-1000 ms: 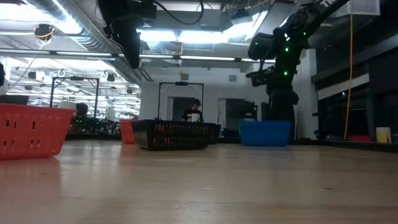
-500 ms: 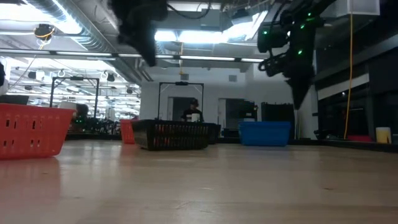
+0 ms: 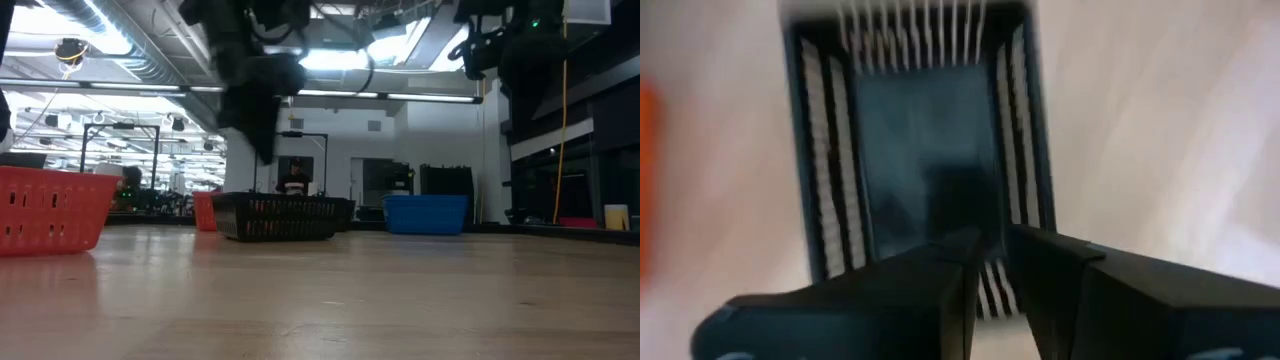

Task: Stack baskets by color
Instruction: Stack the orange basket on top of the other orange baskets

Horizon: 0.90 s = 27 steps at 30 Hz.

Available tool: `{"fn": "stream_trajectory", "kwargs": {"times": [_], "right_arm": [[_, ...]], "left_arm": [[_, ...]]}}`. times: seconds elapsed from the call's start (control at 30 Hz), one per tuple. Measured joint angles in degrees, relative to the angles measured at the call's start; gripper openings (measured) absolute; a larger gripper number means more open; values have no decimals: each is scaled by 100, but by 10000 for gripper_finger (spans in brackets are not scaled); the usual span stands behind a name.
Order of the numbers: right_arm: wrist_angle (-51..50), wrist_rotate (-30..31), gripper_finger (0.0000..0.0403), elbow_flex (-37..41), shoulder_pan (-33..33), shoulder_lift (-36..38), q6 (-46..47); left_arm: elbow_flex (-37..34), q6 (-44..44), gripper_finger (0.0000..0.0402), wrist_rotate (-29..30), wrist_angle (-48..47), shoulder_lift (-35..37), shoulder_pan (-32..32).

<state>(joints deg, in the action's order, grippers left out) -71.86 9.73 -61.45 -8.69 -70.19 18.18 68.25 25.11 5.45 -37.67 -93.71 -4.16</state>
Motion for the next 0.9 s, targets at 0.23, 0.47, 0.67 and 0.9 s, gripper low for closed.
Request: {"fn": "stream_trajectory", "kwargs": {"times": [0.23, 0.47, 0.67, 0.9], "right_arm": [[31, 706, 116, 4, 267, 374, 249], [22, 948, 116, 11, 306, 398, 384], [83, 1021, 116, 11, 306, 398, 385], [85, 1021, 116, 11, 306, 398, 391]], "left_arm": [[85, 1689, 55, -985, -1762, 408, 562], [180, 3243, 55, -1194, -2828, 651, 1765], [-177, 3901, 55, -1135, -2721, 538, 2202], [-1276, 4087, 55, -1209, -1601, 493, 2111]]}}
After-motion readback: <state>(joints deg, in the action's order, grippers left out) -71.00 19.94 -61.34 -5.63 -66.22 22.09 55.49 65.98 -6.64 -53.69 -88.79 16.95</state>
